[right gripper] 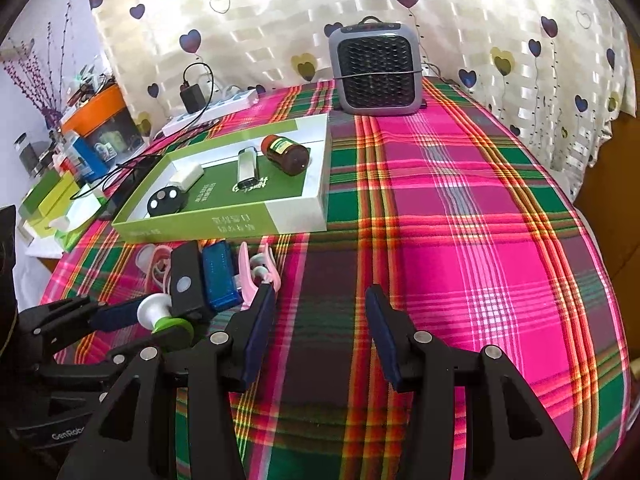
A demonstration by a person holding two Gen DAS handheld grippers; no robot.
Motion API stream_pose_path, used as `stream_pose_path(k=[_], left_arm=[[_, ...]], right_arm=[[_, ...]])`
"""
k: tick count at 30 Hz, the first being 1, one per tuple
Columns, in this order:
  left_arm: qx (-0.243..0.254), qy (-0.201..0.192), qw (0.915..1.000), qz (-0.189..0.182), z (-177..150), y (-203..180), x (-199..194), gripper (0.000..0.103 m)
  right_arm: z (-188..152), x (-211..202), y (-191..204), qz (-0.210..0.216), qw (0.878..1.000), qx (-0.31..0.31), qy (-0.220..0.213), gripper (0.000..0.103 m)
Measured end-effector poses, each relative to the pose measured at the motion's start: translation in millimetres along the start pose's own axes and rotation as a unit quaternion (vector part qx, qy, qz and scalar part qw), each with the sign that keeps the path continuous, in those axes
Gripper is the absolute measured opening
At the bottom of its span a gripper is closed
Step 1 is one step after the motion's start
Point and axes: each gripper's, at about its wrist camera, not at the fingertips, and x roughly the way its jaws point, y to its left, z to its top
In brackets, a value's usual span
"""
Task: Organize rigid objects
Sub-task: 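Grasp the white green-disc spool with the left gripper while the right gripper grasps the pink ear hook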
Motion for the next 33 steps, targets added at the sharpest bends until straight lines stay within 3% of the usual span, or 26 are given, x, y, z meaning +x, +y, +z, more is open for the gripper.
stream_pose_path(k=[8, 13, 18, 33], left_arm=[[-0.022, 0.002, 0.9997, -0.012, -1.2, 7.8, 1.6, 0.042], [-0.032, -0.005, 0.9991, -0.027, -1.3, 12.4, -0.4, 0.034], [-0.036, -0.008, 0.9987, -0.035, -2.2, 14.9, -2.6, 0.033], [-0.058, -0.026, 0.9975, -0.031, -10.7, 38.4, -21.1, 0.032]], right_arm=[[1.2, 5.9, 3.7, 0.003, 1.000, -0.006, 0.009, 0.048], [2.2, 8.5, 8.6, 0.008, 1.000, -0.012, 0.013, 0.048], [5.3, 8.8, 13.9, 0.010, 1.000, -0.021, 0.011, 0.048], [11.0, 25.1, 30.9, -0.005, 0.997, -0.068, 0.035, 0.048]])
